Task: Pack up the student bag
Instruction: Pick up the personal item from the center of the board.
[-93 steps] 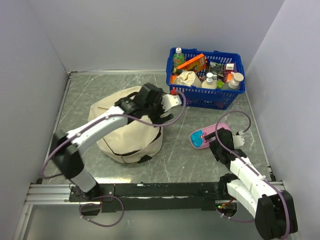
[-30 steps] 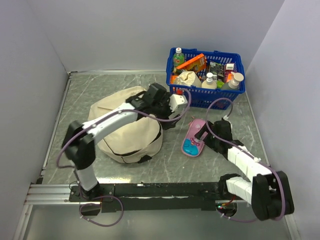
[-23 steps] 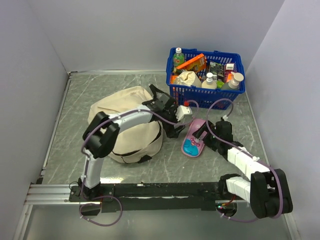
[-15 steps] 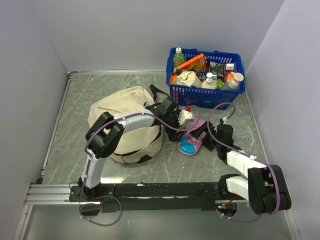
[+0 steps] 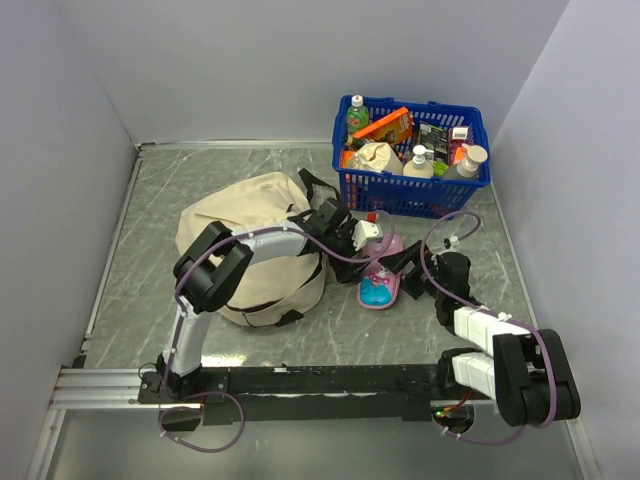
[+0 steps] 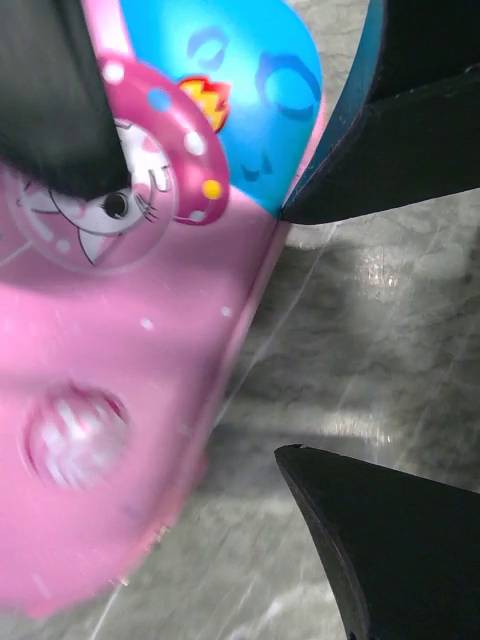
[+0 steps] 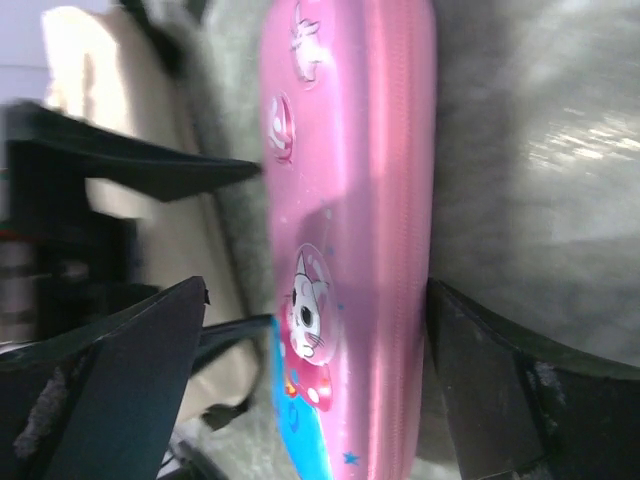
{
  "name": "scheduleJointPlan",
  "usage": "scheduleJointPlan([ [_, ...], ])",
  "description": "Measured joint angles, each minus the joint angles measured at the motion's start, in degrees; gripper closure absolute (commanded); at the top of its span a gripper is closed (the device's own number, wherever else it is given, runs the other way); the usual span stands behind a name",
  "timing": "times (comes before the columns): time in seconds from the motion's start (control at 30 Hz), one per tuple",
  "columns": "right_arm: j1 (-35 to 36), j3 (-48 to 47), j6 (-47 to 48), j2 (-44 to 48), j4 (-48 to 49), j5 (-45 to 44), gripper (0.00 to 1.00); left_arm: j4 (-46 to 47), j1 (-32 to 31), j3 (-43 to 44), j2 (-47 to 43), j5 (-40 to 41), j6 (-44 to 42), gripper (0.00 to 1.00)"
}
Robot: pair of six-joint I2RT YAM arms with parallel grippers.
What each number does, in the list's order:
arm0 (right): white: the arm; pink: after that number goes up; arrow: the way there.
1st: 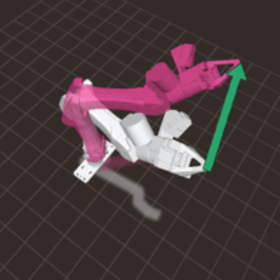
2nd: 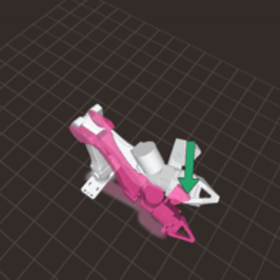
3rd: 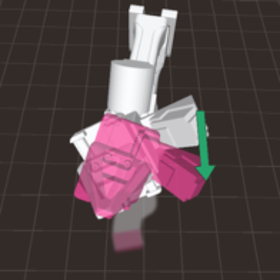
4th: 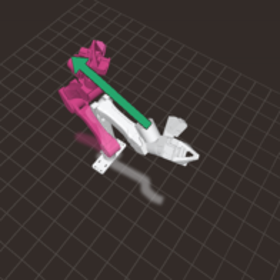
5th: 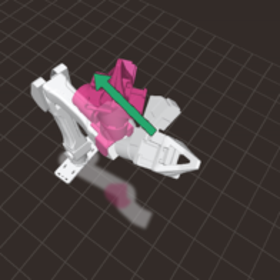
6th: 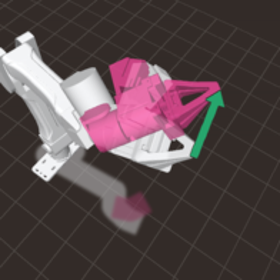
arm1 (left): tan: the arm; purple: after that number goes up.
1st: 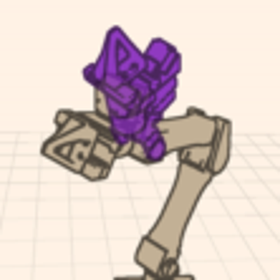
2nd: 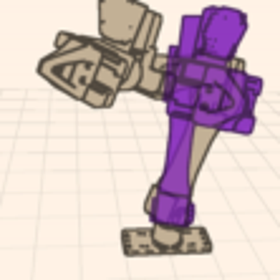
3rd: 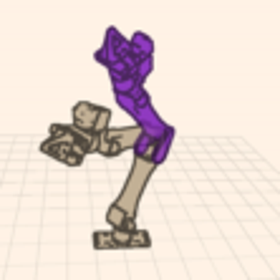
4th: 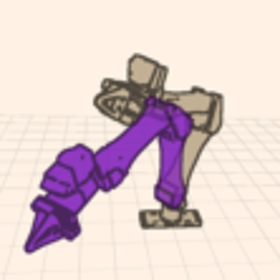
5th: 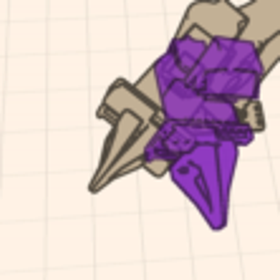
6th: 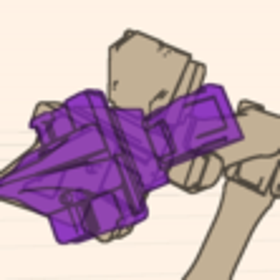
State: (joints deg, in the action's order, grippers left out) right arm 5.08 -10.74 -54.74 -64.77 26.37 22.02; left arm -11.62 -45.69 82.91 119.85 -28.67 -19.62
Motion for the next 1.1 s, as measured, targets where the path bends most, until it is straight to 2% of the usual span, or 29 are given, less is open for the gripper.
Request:
scheduleJointPlan([
  [0.23,1.8,-0.8,-0.7,1.0,2.7,4.2,0.09,1.8,-0.9,-1.2,0.8,0.0,-0.1,0.04],
  [0.43,6.0,-7.5,5.2,-0.6,-7.4,1.4,0.21,2.9,-0.9,-1.7,0.8,0.0,0.1,0.04],
  [0.67,8.6,-9.5,13.4,-1.8,-18.3,-4.4,0.23,4.3,-0.5,-3.3,-0.1,0.0,0.1,0.03],
  [0.77,9.2,-9.6,15.3,-3.2,-20.7,-5.7,0.28,2.6,-0.5,-3.7,-1.1,-0.2,0.1,0.04],
  [0.8,9.7,-10.2,15.9,-3.2,-21.6,-6.4,0.38,1.8,-0.3,-3.7,-1.6,-0.3,0.0,0.03],
  [0.87,11.1,-11.4,16.8,-3.6,-22.9,-7.4,0.49,0.6,-0.2,-3.8,-3.1,-0.6,0.0,0.04],
  [0.9,11.5,-11.8,16.9,-3.6,-23.2,-7.5,0.6,0.1,-0.2,-3.9,-4.1,-0.8,0.0,0.03],
  [0.97,12.0,-12.2,17.1,-3.5,-23.0,-7.5,0.73,-0.5,-0.2,-3.9,-5.9,-1.3,0.0,0.03],
  [1.0,12.2,-12.4,16.7,-3.2,-22.7,-7.3,0.82,-0.7,-0.2,-3.9,-6.7,-1.5,0.1,0.03],
  [1.1,12.6,-12.7,16.0,-1.9,-21.8,-6.7,0.84,-3.5,-0.2,-3.2,-9.1,-1.6,-0.2,0.04],
])
